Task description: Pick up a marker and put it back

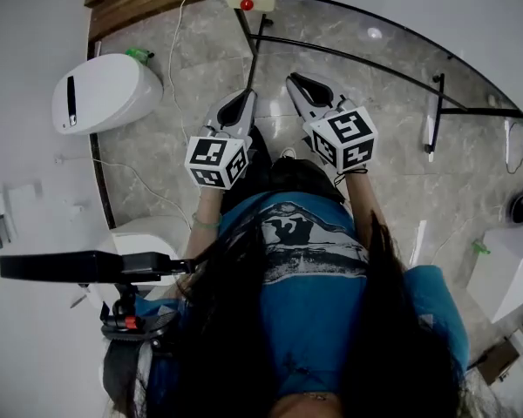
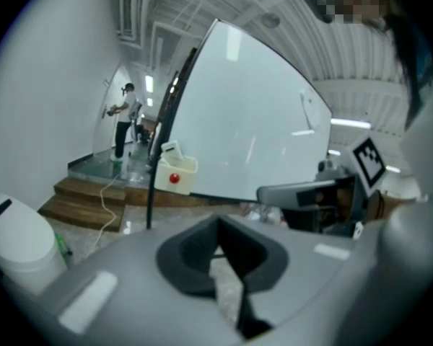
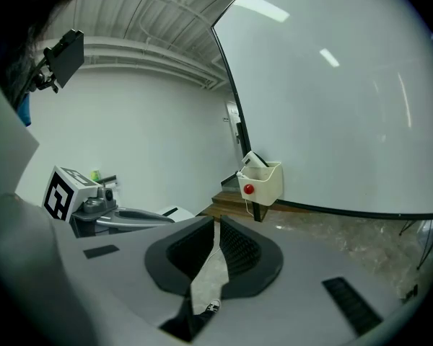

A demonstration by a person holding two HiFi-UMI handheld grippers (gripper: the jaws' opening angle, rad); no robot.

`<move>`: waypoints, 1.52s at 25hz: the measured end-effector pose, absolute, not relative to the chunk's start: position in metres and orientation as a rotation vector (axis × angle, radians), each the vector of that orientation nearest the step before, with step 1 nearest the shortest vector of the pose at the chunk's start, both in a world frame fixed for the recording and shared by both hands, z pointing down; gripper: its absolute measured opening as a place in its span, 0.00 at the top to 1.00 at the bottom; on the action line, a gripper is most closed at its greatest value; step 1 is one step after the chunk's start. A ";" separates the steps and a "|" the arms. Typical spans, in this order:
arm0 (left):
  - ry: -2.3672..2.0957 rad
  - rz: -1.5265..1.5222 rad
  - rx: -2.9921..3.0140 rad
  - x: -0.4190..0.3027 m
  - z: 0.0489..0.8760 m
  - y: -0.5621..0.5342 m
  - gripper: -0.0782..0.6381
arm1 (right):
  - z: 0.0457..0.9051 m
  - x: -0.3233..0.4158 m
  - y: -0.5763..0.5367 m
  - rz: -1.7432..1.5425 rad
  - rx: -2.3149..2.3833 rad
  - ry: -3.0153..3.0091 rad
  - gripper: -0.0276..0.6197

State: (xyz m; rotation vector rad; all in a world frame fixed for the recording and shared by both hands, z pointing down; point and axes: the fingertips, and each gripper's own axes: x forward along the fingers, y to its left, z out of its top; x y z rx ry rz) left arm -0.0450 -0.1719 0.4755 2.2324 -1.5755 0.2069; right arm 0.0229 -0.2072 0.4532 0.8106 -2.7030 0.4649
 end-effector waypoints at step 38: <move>-1.729 0.097 2.023 -0.076 0.485 0.214 0.89 | 0.458 0.001 0.159 0.679 0.617 -2.659 0.91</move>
